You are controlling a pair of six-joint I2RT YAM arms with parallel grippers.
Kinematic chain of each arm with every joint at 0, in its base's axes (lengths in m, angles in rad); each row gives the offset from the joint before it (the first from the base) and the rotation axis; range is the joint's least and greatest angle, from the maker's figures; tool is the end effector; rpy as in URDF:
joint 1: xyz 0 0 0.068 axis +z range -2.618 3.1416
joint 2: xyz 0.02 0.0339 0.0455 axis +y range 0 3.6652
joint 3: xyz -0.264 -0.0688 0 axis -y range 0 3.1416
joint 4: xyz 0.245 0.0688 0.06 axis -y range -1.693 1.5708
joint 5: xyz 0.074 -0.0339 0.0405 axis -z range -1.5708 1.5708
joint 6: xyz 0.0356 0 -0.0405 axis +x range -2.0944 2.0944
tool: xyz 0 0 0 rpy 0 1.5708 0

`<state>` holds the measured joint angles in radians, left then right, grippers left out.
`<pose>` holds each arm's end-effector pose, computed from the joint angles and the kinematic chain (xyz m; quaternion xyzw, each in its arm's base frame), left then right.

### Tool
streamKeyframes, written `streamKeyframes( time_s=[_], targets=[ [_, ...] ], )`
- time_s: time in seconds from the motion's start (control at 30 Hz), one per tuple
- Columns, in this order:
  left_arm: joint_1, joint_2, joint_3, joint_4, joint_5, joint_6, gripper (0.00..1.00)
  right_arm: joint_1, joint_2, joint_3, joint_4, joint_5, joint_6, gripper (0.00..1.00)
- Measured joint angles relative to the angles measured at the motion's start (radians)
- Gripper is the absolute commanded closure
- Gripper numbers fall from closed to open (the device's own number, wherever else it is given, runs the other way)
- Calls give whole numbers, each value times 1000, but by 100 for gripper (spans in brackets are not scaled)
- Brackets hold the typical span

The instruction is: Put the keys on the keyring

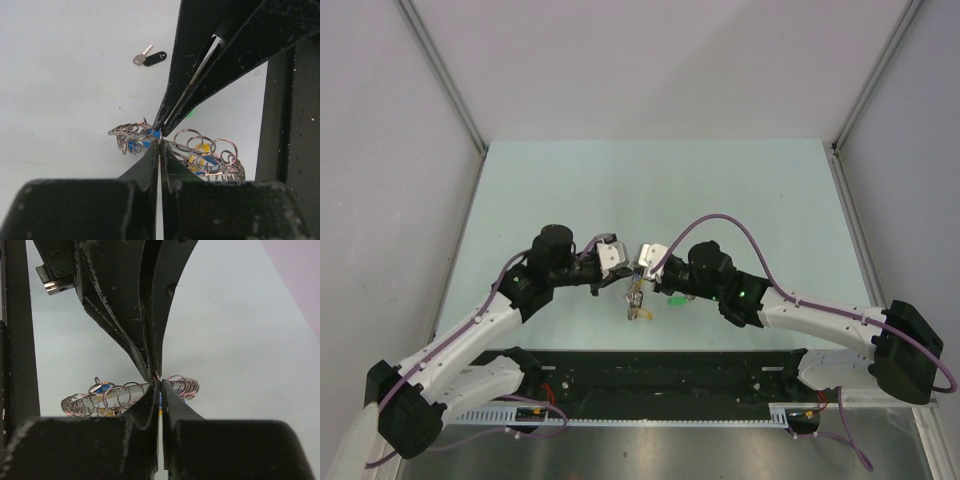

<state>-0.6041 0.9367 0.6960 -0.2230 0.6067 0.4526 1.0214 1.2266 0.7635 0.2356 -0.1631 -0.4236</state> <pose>0.1598 -0.1350 0.2799 0.5449 0.6220 -0.2913 0.4810 0.1430 0.2446 0.2816 -0.5539 0.5517 0.2436 0.5739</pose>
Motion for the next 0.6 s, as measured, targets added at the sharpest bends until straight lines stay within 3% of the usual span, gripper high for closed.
streamKeyframes(
  time_s=[0.07,0.1,0.17,0.2,0.3,0.6],
  targets=[
    [0,0,0,1,0,-1,100,0,0,0,0,0,0,100],
    [0,0,0,2,0,-3,100,0,0,0,0,0,0,88],
    [0,0,0,5,0,-8,100,0,-2,0,0,1,6,75],
    [0,0,-1,11,-1,-14,100,-1,-4,0,0,1,10,62],
    [0,-8,-34,66,3,-48,100,-14,-29,0,2,-7,40,46],
    [0,-11,-119,208,39,-175,99,-211,-168,14,-28,3,200,41]
  ],
)
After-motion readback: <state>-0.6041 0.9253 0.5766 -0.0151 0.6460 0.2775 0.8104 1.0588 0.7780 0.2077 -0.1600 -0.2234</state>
